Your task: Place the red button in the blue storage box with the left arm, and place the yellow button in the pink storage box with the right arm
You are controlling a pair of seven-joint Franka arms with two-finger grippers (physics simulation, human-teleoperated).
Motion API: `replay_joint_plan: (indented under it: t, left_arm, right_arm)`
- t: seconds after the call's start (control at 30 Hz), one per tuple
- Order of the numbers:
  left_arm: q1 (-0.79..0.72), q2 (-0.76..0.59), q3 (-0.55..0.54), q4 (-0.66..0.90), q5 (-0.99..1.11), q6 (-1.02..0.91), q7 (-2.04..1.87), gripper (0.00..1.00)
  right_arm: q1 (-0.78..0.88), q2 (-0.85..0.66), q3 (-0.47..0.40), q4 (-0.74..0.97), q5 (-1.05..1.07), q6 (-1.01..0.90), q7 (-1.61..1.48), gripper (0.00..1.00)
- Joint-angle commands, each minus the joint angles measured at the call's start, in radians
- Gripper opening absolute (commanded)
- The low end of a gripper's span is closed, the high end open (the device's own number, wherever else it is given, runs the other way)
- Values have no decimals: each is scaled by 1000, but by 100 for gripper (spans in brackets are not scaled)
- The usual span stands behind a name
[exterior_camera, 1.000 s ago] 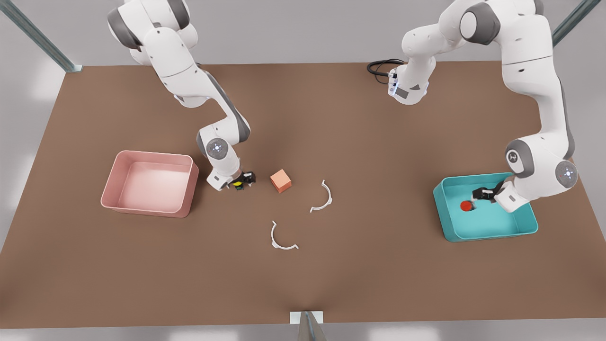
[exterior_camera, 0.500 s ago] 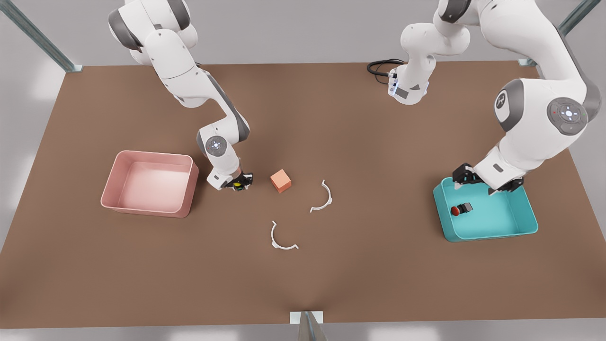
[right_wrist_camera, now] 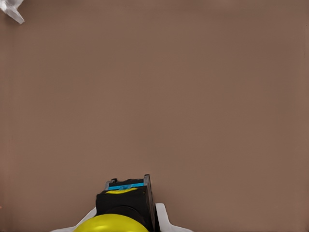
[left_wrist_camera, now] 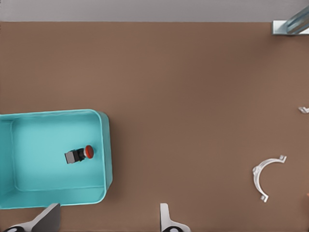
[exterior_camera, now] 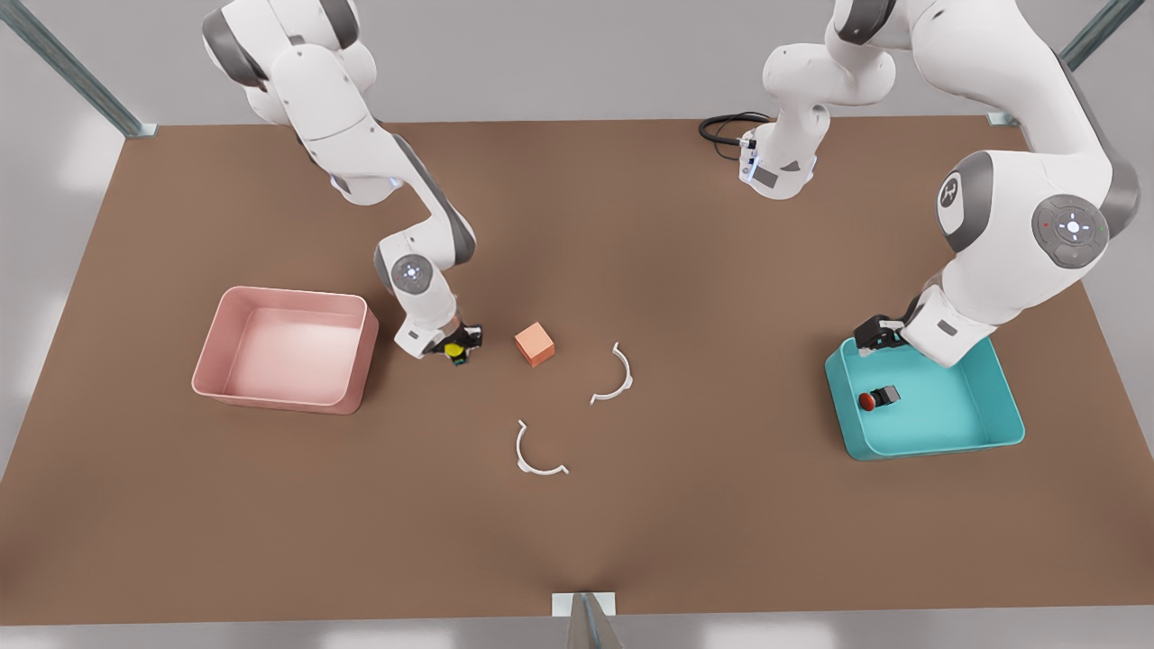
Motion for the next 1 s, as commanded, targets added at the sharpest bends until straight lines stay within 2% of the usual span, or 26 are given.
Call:
replay_joint_plan:
  t: [0.0,0.07,0.23,0.33,0.43,0.47,0.67,0.7,0.73,0.77,0.83,0.87,0.97]
  left_arm:
    - [-6,-1,0,1,0,-13,-166,100]
    - [-6,-3,-2,1,0,-15,-168,100]
    - [-6,-3,-2,1,1,-16,-168,100]
    - [-11,-1,-3,1,4,-15,-168,100]
    - [-13,-1,-3,1,4,-13,-168,100]
    - [-13,-1,-3,1,4,-13,-168,100]
    - [-11,0,-3,1,4,-13,-166,100]
    - [-11,-1,-3,1,4,-13,-165,100]
    - [-13,0,-3,1,4,-13,-165,100]
    - [-11,-1,-3,1,4,-13,-165,100]
    - [-11,-1,-3,1,4,-13,-163,100]
    - [-11,-1,-3,1,4,-13,-162,100]
    - [-11,-3,-5,1,4,-12,-160,100]
  right_arm:
    - [-16,-42,-10,51,-5,-104,-17,46]
    - [-117,-81,-8,197,-33,-282,-49,46]
    - [-311,-206,-5,173,-126,-468,-178,46]
    - [-384,-269,-1,36,-126,-465,-263,47]
    - [-519,-272,1,-22,-125,-456,-419,50]
    - [-519,-269,1,-37,-125,-456,-419,54]
    - [-519,-220,1,-45,-123,-454,-413,56]
    - [-519,-216,1,-44,-123,-456,-408,95]
    - [-516,-216,1,-39,-122,-460,-405,100]
    - [-512,-213,3,-24,-122,-466,-399,100]
    - [-522,-200,1,51,-123,-470,-401,100]
    - [-524,-199,-5,145,-123,-492,-404,100]
    - [-505,-189,21,713,-117,-928,-398,100]
